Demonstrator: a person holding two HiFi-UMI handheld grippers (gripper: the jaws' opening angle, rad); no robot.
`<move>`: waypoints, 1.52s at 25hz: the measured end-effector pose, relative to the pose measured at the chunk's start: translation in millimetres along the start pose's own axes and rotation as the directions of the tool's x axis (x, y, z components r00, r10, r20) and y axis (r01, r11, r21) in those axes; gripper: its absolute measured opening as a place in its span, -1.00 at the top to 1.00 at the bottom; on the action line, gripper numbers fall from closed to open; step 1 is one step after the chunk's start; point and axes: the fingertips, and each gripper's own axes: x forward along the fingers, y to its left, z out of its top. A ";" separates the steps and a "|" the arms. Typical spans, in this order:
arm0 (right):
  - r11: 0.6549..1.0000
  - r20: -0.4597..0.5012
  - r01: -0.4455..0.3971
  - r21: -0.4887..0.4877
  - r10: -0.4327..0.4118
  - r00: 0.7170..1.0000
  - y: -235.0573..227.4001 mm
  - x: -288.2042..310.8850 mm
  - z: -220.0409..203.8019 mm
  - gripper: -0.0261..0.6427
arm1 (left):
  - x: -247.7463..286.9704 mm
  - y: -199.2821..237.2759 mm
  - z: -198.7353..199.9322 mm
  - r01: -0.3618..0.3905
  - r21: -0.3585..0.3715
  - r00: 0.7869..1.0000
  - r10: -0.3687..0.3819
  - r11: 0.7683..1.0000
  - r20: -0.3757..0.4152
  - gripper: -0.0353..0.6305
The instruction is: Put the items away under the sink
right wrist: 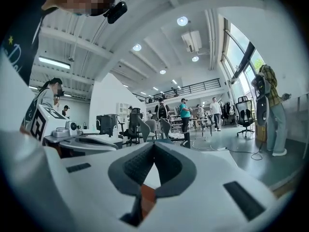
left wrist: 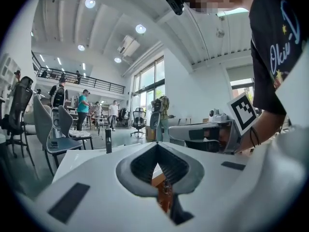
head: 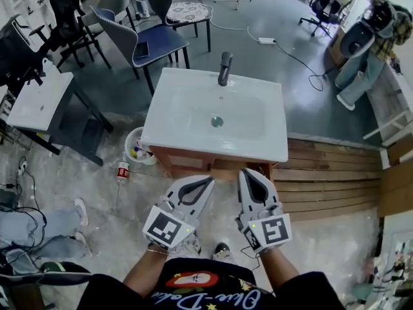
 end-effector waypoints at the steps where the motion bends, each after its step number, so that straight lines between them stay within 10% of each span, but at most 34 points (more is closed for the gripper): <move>1: 1.000 0.005 -0.002 -0.007 0.002 1.000 1.3 -0.9 4.7 0.90 | -1.7 -1.3 3.6 0.001 0.007 1.000 -0.001 1.000 0.005 0.88; 38: 0.999 0.066 -0.005 -0.033 0.007 0.998 22.2 -22.1 42.9 0.91 | -11.5 -20.7 49.3 0.029 0.101 0.995 -0.037 0.994 0.087 0.88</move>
